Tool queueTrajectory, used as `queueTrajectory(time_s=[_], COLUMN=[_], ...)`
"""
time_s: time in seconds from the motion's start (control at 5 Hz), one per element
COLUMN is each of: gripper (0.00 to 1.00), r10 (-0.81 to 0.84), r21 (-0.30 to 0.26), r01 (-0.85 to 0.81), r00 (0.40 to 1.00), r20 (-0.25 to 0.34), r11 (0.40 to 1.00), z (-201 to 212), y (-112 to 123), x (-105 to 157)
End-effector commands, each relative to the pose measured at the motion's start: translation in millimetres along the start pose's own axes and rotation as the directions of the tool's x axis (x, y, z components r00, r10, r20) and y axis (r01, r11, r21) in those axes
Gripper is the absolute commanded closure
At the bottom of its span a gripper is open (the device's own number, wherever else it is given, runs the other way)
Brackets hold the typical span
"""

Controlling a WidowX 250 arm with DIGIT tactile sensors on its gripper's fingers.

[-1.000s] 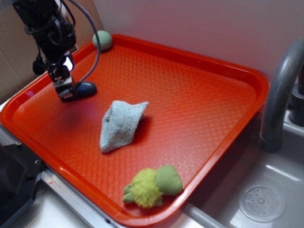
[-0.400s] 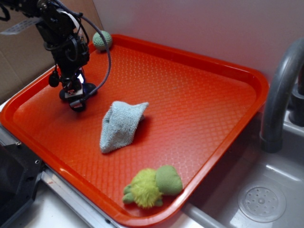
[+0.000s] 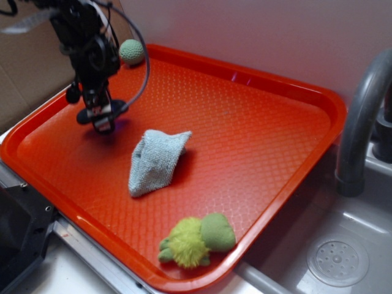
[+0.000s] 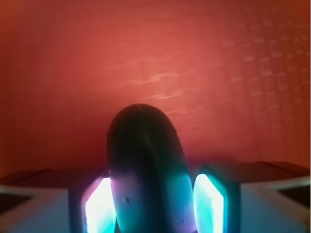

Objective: Grab the plastic pickle.

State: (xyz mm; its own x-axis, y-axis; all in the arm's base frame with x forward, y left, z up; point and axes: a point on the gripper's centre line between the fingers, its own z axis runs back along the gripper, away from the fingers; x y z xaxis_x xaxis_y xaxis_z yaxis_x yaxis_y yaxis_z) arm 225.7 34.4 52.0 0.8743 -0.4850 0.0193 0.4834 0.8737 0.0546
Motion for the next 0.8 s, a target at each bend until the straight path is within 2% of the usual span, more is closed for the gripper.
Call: queueTrajectory(time_s=[0.0, 0.2, 0.4, 0.6], gripper=[1.00, 1.00, 1.00, 1.00], r10=[0.047, 0.151, 0.191, 0.223], r21=[-0.071, -0.043, 0.004, -0.018], r01=[-0.040, -0.149, -0.192, -0.222], r00=[0.995, 0.987, 0.979, 0.972], r20=[0.093, 0.047, 0.078, 0.075], r11=[0.997, 0.988, 0.981, 0.975], z=[82.2, 102.5, 120.5, 127.2], y=[-17.0, -28.7, -37.4, -37.9], x=[45.9, 65.7, 66.9, 56.5])
